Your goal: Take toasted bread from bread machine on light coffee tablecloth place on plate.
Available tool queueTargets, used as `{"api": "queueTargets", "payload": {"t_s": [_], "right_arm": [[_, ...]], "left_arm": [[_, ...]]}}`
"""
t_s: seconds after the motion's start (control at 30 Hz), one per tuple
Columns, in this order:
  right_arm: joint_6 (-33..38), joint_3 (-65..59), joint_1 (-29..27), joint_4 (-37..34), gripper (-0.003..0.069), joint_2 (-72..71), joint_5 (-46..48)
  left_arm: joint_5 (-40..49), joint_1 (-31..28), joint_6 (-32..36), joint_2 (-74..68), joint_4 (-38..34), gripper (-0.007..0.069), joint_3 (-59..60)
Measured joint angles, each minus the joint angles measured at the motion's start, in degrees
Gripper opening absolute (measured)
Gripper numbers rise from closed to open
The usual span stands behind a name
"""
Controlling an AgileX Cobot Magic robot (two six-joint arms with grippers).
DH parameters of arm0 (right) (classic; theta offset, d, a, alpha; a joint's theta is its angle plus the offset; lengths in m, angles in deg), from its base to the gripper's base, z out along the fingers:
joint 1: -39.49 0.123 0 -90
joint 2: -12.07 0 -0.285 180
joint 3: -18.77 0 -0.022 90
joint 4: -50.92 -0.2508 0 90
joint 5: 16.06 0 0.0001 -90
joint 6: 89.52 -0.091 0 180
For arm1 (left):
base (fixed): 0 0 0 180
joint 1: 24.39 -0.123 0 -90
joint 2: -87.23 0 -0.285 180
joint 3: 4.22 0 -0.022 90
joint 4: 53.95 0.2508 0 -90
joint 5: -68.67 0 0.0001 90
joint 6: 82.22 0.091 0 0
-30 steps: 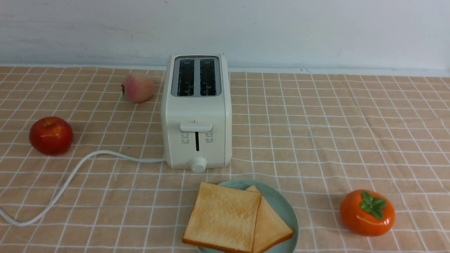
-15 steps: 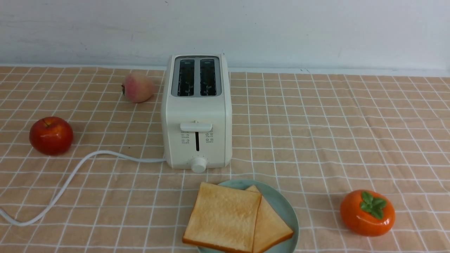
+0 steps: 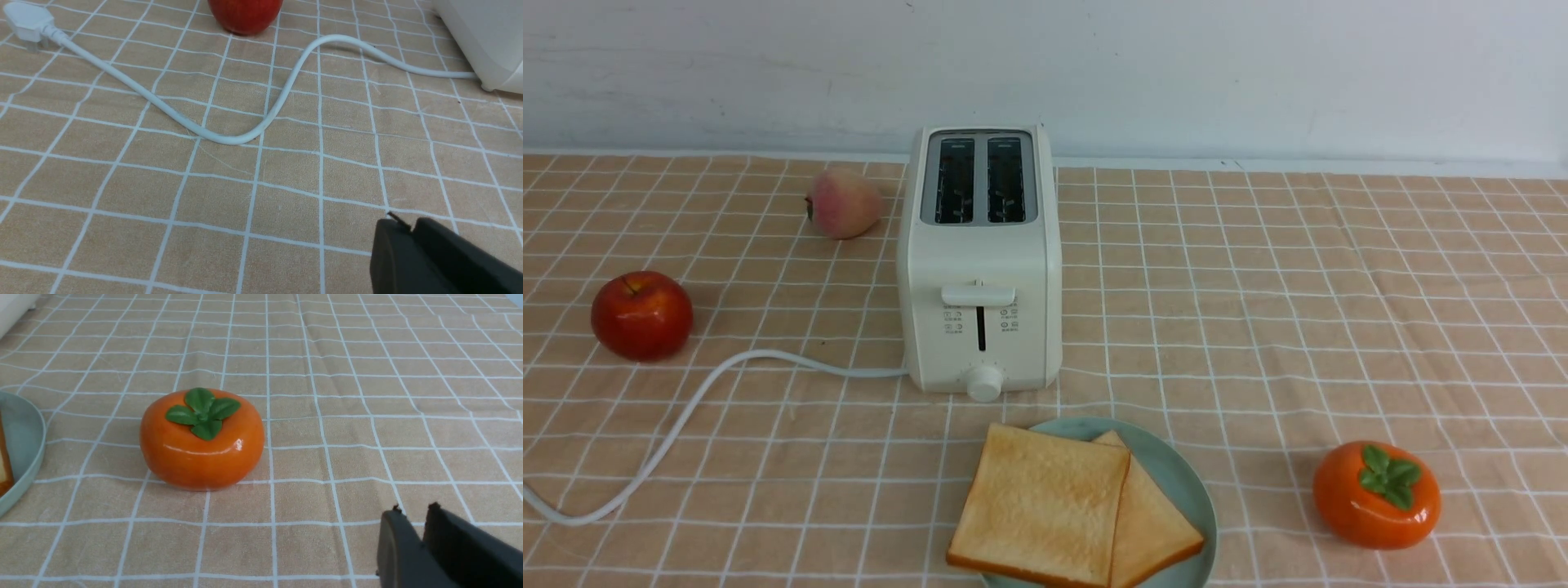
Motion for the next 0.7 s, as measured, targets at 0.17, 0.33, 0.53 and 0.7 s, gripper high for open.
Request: {"api": "queueTargets", "payload": {"t_s": [0.17, 0.33, 0.53, 0.7], "right_arm": [[0.0, 0.0, 0.0, 0.0, 0.0114, 0.0, 0.0], [0.5, 0.0, 0.0, 0.0, 0.0119, 0.0, 0.0], [0.5, 0.0, 0.0, -0.1, 0.0128, 0.0, 0.0], [0.5, 0.0, 0.0, -0.1, 0.0132, 0.0, 0.0]], "left_arm": [[0.0, 0.0, 0.0, 0.0, 0.0, 0.0057, 0.0], [0.0, 0.0, 0.0, 0.0, 0.0, 0.0064, 0.0], [0.0, 0.0, 0.0, 0.0, 0.0, 0.0071, 0.0], [0.0, 0.0, 0.0, 0.0, 0.0, 0.0074, 0.0]]}}
